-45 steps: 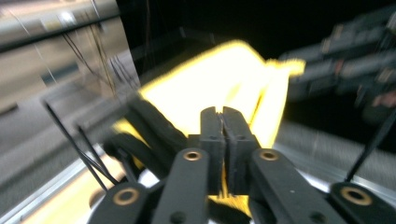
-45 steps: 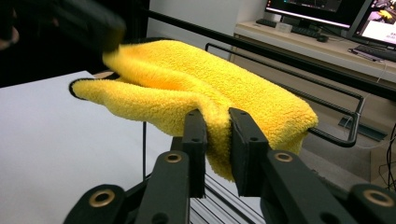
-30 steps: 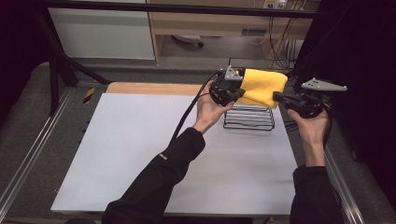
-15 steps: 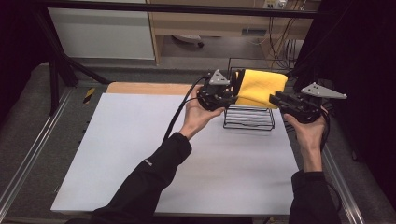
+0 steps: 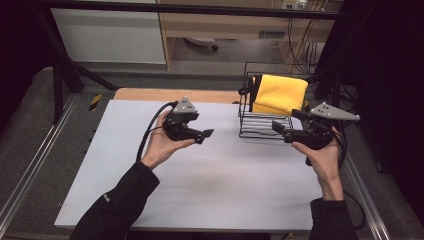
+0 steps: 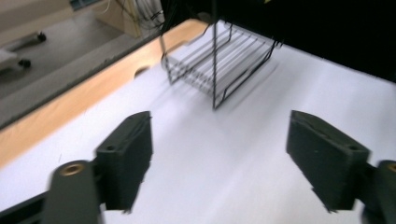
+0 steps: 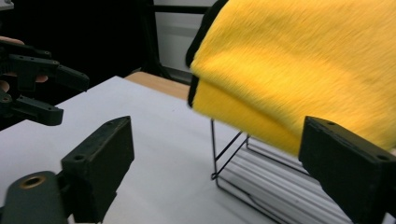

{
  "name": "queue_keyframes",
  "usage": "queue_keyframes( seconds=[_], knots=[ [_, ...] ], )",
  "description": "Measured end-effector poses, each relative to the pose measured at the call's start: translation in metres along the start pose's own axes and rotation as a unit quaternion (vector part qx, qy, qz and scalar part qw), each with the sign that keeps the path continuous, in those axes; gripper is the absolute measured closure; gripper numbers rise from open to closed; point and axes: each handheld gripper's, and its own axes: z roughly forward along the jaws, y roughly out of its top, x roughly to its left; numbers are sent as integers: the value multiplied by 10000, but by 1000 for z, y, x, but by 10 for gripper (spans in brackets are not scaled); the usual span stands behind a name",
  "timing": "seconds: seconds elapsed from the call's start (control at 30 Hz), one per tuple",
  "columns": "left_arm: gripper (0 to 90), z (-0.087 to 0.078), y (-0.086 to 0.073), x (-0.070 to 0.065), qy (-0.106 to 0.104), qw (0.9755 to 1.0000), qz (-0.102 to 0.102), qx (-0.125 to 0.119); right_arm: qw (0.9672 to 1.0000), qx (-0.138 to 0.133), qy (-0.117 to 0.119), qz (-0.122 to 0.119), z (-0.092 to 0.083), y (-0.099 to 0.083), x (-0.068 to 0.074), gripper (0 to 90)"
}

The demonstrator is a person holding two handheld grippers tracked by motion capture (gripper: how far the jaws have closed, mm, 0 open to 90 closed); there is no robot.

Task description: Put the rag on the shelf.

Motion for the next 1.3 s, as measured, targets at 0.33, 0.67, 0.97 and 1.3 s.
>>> queue_keyframes(
  seconds=[0.33, 0.67, 0.97, 1.3],
  knots=[
    [64, -40, -87, 22, 514, 9974, -499, 7, 9985, 342, 326, 258, 19, -43, 21, 19],
    [70, -69, -176, 38, 611, 9938, -901, 212, 9940, 899, 528, 333, 33, -103, 23, 8],
    [74, -81, -201, 40, 750, 9933, -853, 202, 9892, 1242, 687, 368, 27, -148, 12, 8],
    [76, -79, -213, 41, 673, 9937, -874, 208, 9863, 1459, 644, 424, 17, -169, 6, 8]
  ],
)
